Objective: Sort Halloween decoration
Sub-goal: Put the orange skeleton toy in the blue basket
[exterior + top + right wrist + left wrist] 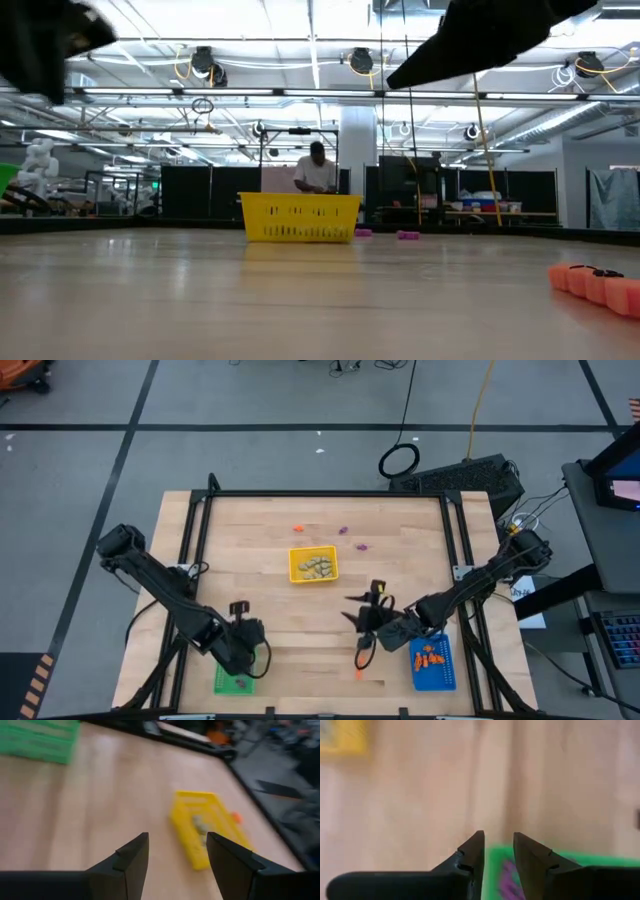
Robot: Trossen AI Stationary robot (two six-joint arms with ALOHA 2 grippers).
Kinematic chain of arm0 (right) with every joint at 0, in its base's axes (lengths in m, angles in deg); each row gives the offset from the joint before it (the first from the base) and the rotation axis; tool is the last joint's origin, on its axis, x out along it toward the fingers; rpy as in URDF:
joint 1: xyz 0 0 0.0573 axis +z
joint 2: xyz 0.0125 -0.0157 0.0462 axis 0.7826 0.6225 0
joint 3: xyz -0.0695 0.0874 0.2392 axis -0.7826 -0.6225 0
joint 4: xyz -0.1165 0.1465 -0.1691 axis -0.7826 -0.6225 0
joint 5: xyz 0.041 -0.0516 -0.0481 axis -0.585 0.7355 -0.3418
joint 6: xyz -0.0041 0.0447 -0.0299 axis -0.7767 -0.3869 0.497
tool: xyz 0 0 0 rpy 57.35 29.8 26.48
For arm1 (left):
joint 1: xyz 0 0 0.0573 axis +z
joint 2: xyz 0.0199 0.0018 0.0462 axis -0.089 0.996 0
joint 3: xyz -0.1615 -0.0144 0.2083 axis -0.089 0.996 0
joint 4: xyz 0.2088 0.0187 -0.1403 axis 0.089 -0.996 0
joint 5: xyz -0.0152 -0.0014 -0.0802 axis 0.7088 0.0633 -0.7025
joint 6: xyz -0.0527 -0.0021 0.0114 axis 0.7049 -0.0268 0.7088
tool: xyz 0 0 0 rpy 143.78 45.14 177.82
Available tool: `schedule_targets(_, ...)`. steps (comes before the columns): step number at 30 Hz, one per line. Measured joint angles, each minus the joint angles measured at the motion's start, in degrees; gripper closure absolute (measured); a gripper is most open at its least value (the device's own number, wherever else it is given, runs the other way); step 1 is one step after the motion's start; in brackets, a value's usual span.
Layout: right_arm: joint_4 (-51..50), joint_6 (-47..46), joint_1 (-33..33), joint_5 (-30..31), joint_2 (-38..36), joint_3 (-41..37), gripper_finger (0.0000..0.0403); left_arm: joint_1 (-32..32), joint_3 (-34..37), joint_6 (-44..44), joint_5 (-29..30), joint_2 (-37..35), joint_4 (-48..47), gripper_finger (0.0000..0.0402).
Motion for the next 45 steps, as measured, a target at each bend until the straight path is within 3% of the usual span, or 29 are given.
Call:
schedule_targets(5, -6.99, -1.07, -0.50, 6.56, -3.42, 0.02, 0.0218, 0.00, 0.00, -7.01, 16.95, -1.48, 0.51, 0.0312)
schedule_targets(8, -11.96, -3.14, -1.55, 3.98, -6.11, 0.02, 0.0218, 0.09, 0.00, -11.25, 25.14, -1.36, 0.70, 0.0313)
schedule_targets(12, -18.99, -8.46, -3.38, -2.74, -10.55, 0.02, 0.0218, 1.34, 0.00, -16.48, 30.11, -1.36, 3.34, 0.0313)
schedule_targets(15, -24.74, -11.81, -4.86, -3.21, -12.93, 0.02, 0.0218, 2.60, 0.22, -20.55, 33.87, -1.36, 6.90, 0.0314)
schedule_targets(22, -30.56, -13.16, -8.30, -8.42, -13.88, 0.02, 0.0218, 7.60, 6.71, -36.57, 32.61, -1.36, 27.41, 0.0314)
schedule_targets(29, -29.32, -17.33, -6.04, -25.47, -10.61, 0.00, 0.0218, 10.73, 12.93, -45.48, 24.75, -1.36, 47.99, 0.0314)
schedule_targets(35, -25.32, -20.84, -0.27, -37.43, -5.63, 0.00, 0.0218, 13.22, 16.57, -48.92, 20.81, -1.36, 56.29, 0.0314)
schedule_targets(41, -17.77, -19.43, 3.83, -38.83, 1.69, 0.98, 0.0218, 14.85, 16.90, -48.85, 16.71, -1.36, 57.76, 0.0314)
schedule_targets(45, -18.12, -16.15, 3.69, -40.99, 6.52, 5.24, 0.0218, 14.95, 16.87, -48.85, 14.62, -1.36, 59.57, 0.0314)
